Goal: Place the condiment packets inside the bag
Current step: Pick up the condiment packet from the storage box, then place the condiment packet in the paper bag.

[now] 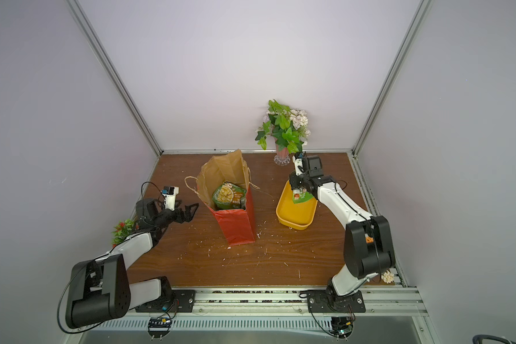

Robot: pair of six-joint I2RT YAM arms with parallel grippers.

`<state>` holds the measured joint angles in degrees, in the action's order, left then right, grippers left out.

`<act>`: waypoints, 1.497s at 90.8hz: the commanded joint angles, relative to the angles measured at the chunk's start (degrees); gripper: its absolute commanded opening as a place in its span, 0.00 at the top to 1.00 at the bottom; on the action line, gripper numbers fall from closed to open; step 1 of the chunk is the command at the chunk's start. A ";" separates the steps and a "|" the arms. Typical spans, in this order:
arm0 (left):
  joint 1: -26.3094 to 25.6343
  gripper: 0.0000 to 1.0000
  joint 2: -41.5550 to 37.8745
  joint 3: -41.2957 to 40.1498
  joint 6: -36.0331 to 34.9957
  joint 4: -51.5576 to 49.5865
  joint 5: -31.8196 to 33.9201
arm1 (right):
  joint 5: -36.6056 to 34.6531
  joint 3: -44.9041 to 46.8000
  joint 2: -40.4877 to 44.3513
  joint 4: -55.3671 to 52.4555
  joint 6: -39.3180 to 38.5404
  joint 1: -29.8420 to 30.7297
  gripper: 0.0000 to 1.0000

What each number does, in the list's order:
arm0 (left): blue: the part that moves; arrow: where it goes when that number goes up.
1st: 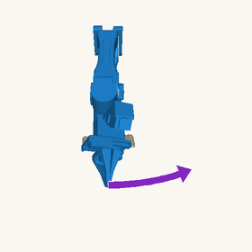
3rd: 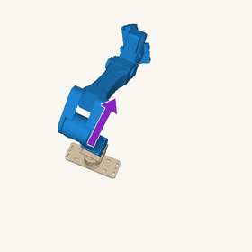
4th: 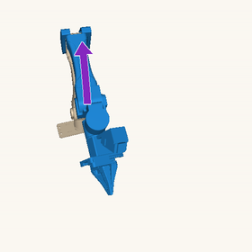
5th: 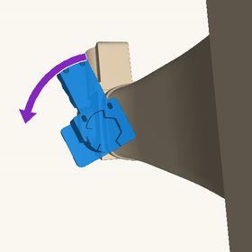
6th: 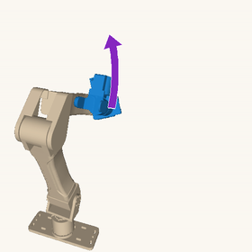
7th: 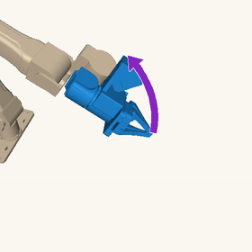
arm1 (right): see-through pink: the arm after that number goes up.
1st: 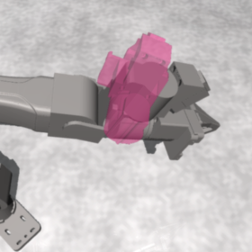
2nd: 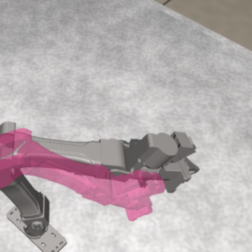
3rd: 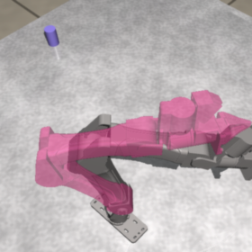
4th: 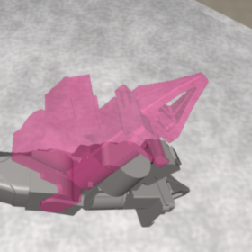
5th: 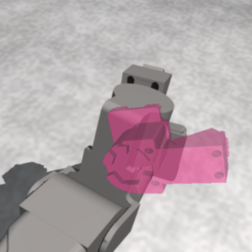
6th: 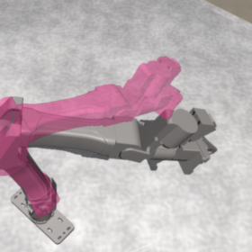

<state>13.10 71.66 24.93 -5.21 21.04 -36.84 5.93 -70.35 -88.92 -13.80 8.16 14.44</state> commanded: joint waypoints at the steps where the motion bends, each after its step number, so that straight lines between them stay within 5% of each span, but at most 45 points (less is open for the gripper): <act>1: 0.78 0.01 -1.03 -0.02 -0.34 0.23 -0.14 | 4.35 -0.94 5.71 1.86 2.54 3.44 1.00; 23: 3.37 0.01 -0.08 1.03 2.13 0.57 -0.75 | 3.94 -8.51 12.35 3.16 4.51 17.39 1.00; 46: 3.77 0.01 -0.01 0.76 3.43 1.67 1.07 | 1.64 -21.01 4.08 5.86 5.75 32.48 1.00; 83: 3.76 0.01 -0.30 0.55 3.90 2.25 2.73 | 7.59 -35.45 -14.48 4.51 9.93 34.90 0.96; 100: 3.77 0.01 0.11 0.64 3.70 2.26 2.49 | 3.86 -35.07 -13.54 3.80 9.02 34.47 0.61; 136: 3.77 0.01 0.58 0.67 3.65 2.34 2.46 | -4.67 -20.29 2.25 8.81 8.34 31.05 0.26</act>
<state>16.08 71.77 24.93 -1.52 22.52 -34.30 5.04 -94.78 -92.88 -9.45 16.93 47.11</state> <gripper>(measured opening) 0.990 0.695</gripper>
